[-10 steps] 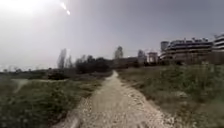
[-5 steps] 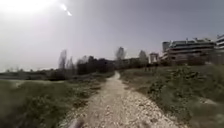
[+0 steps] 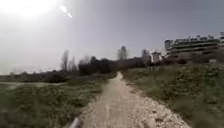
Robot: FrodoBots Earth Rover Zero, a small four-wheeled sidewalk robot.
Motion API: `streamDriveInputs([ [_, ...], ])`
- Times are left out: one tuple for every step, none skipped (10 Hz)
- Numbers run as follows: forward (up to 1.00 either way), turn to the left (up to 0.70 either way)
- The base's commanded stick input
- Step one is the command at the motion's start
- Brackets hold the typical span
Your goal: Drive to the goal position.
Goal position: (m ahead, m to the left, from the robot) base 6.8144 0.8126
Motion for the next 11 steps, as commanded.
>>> streamDriveInputs([
  [1.00,0.00],
  [1.00,0.00],
  [1.00,0.00],
  [1.00,0.00],
  [1.00,0.00],
  [1.00,0.00],
  [1.00,0.00],
  [1.00,-0.09],
  [1.00,-0.25],
  [1.00,-0.37],
  [1.00,-0.17],
])
